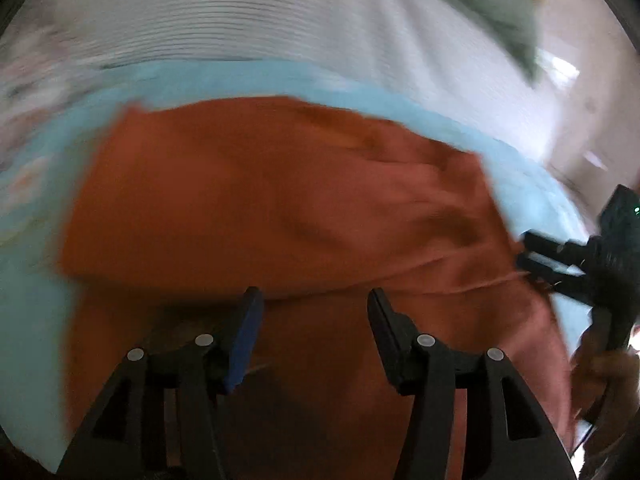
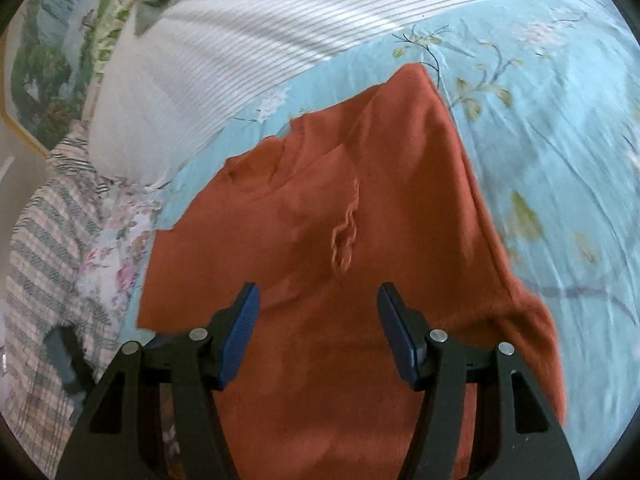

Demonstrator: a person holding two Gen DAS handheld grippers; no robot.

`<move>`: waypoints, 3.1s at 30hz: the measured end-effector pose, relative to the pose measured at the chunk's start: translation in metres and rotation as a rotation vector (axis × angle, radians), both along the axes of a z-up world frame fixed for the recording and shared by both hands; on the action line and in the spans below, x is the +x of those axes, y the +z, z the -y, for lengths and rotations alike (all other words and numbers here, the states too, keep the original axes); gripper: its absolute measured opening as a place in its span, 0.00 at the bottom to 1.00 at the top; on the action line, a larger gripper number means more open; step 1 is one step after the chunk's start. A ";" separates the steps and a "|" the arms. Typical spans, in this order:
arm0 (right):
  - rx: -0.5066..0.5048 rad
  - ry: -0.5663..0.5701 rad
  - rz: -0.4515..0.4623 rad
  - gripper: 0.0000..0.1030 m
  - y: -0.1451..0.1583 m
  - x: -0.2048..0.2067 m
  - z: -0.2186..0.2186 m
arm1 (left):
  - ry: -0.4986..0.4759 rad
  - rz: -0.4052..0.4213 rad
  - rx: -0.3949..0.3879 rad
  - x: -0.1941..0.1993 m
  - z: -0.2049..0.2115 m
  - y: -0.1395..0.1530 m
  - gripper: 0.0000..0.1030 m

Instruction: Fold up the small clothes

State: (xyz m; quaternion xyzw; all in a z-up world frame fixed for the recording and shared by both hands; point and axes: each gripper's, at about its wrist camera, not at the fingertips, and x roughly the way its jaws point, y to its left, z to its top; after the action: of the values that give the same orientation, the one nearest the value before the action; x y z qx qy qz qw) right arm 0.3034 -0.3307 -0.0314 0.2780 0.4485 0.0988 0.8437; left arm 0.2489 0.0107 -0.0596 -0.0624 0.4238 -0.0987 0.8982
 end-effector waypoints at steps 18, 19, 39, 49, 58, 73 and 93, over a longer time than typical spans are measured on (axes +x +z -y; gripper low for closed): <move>-0.031 -0.107 0.131 0.06 0.036 0.015 0.041 | 0.305 -0.036 0.021 0.043 -0.114 -0.022 0.47; -0.027 -0.119 0.098 0.06 0.026 0.016 0.047 | 0.305 -0.032 0.025 0.042 -0.114 -0.023 0.47; -0.167 -0.085 0.096 0.08 0.021 0.002 0.020 | 0.356 -0.056 -0.097 0.036 -0.135 -0.033 0.42; -0.160 -0.048 0.002 0.31 0.005 0.000 0.019 | 0.334 -0.080 -0.111 0.034 -0.137 -0.029 0.43; -0.153 -0.032 -0.027 0.52 0.020 -0.090 0.051 | 0.179 -0.096 -0.085 -0.025 -0.129 -0.015 0.51; 0.153 0.186 -0.066 0.52 -0.004 -0.250 0.042 | -0.031 -0.216 -0.272 -0.167 -0.130 -0.034 0.65; 0.244 0.232 0.010 0.30 -0.018 -0.285 0.016 | -0.108 -0.268 -0.452 -0.224 -0.148 -0.054 0.26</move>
State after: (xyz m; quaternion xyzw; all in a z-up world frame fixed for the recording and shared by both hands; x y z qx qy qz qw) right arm 0.0184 -0.3464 -0.0492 0.3243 0.4580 0.2509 0.7888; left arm 0.0250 0.1587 -0.1137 -0.2509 0.5089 -0.2296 0.7908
